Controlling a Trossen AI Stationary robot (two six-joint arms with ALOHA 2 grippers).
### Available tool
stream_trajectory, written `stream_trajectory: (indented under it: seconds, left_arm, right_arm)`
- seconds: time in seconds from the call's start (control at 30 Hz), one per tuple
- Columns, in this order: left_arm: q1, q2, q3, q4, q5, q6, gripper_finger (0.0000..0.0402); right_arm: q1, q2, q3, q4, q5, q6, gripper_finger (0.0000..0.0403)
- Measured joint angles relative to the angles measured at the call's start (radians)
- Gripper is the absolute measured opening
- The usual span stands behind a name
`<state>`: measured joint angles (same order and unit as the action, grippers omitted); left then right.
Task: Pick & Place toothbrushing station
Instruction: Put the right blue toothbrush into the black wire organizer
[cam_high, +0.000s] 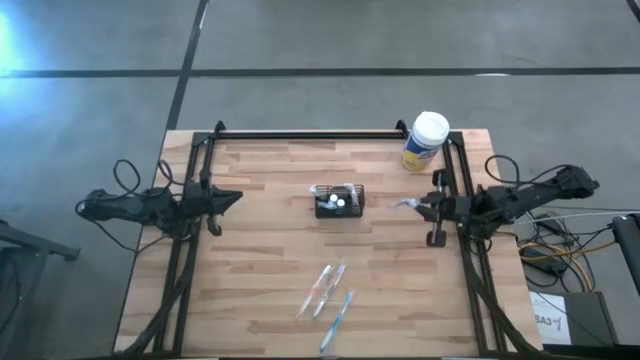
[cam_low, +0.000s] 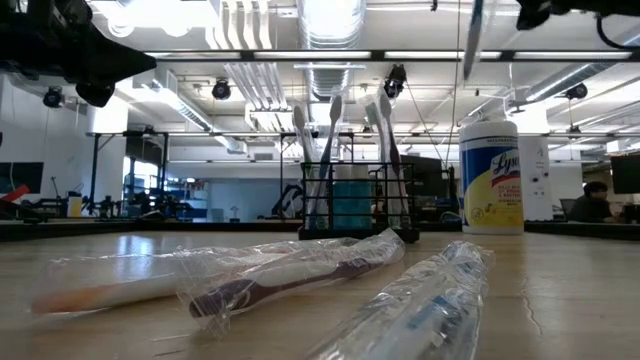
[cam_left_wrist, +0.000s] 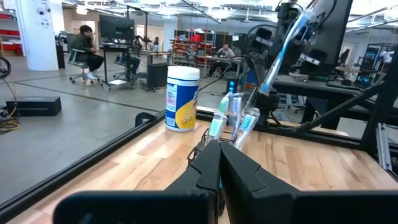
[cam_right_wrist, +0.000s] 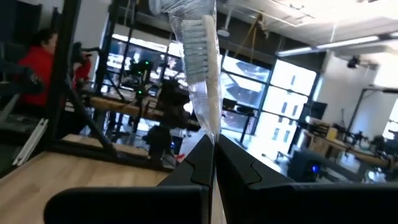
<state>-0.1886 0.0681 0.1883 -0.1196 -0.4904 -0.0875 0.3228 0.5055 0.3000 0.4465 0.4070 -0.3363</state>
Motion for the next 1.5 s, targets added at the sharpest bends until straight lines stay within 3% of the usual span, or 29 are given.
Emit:
stream_trajectory:
  seconds: [0.3, 0.5, 0.9, 1.17, 1.5]
  left_arm:
    - [0.000, 0.000, 0.000, 0.000, -0.001, 0.000, 0.0010]
    - [0.000, 0.000, 0.000, 0.001, -0.002, 0.001, 0.0013]
    - [0.000, 0.000, 0.000, -0.001, -0.001, -0.001, 0.0014]
    - [0.000, 0.000, 0.000, -0.001, -0.002, -0.016, 0.0014]
    - [0.000, 0.000, 0.000, 0.000, -0.002, -0.016, 0.0014]
  right_arm:
    - [-0.280, 0.215, 0.124, 0.056, -0.365, 0.063, 0.0008]
    - [-0.428, 0.378, 0.116, 0.189, -0.486, 0.134, 0.0008]
    - [-0.455, 0.563, 0.013, 0.442, -0.485, 0.190, 0.0008]
    - [-0.454, 0.586, -0.052, 0.525, -0.388, 0.206, 0.0008]
    - [-0.457, 0.654, -0.016, 0.540, -0.288, 0.156, 0.0008]
